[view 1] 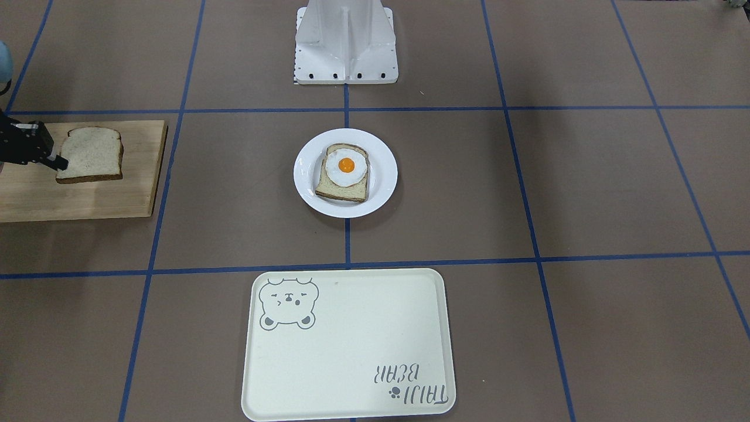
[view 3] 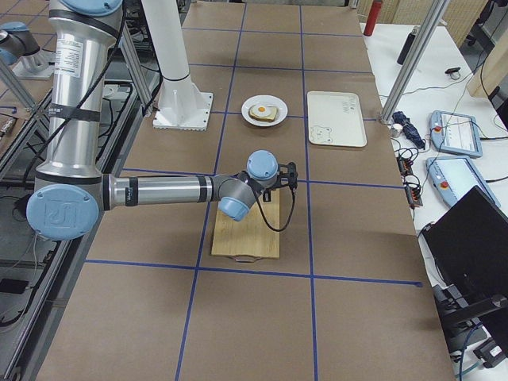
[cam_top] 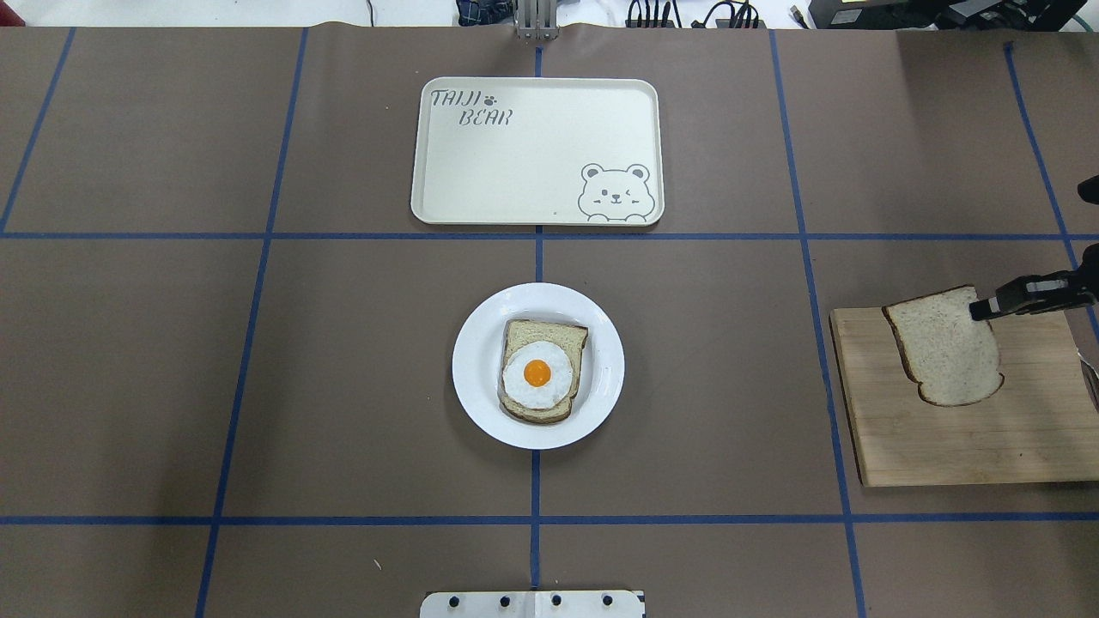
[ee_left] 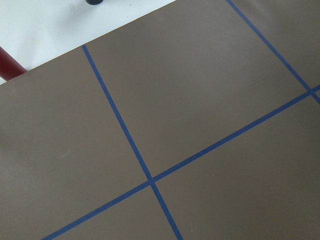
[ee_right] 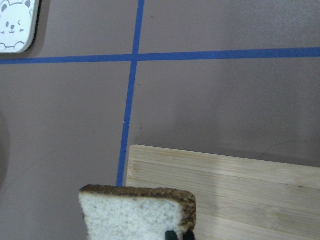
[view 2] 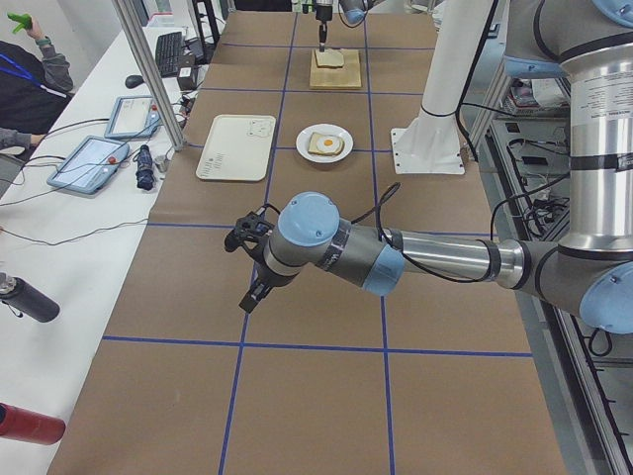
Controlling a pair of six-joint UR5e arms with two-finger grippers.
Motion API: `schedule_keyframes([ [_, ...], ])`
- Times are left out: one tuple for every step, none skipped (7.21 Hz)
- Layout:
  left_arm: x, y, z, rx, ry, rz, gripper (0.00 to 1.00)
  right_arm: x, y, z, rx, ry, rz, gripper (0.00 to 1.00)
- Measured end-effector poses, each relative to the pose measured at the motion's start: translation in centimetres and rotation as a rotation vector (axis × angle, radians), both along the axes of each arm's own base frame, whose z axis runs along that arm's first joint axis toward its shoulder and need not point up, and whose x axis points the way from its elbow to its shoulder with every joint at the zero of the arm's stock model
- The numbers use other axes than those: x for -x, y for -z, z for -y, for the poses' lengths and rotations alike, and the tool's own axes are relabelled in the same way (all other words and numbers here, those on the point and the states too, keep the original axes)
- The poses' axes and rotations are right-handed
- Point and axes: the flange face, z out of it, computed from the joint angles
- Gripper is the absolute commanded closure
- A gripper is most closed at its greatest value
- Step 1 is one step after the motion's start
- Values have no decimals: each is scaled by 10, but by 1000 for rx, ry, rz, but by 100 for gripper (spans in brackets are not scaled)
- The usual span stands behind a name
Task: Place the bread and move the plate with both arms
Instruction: 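Lift the bread slice with the right gripper and carry it toward the white plate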
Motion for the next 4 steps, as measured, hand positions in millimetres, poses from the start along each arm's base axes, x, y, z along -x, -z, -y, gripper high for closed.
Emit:
schedule_keyframes([
  [0, 0, 0, 0, 0, 0, 1, -1, 22, 13, 38, -26, 38, 100],
  [0, 0, 1, 1, 0, 0, 1, 10, 55, 33, 86, -55, 78, 100],
  [0, 0, 1, 2, 0, -1, 1, 32, 90, 47, 132, -82, 110, 100],
  [0, 0, 1, 6, 1, -2, 1, 67, 123, 52, 175, -122, 132, 100],
])
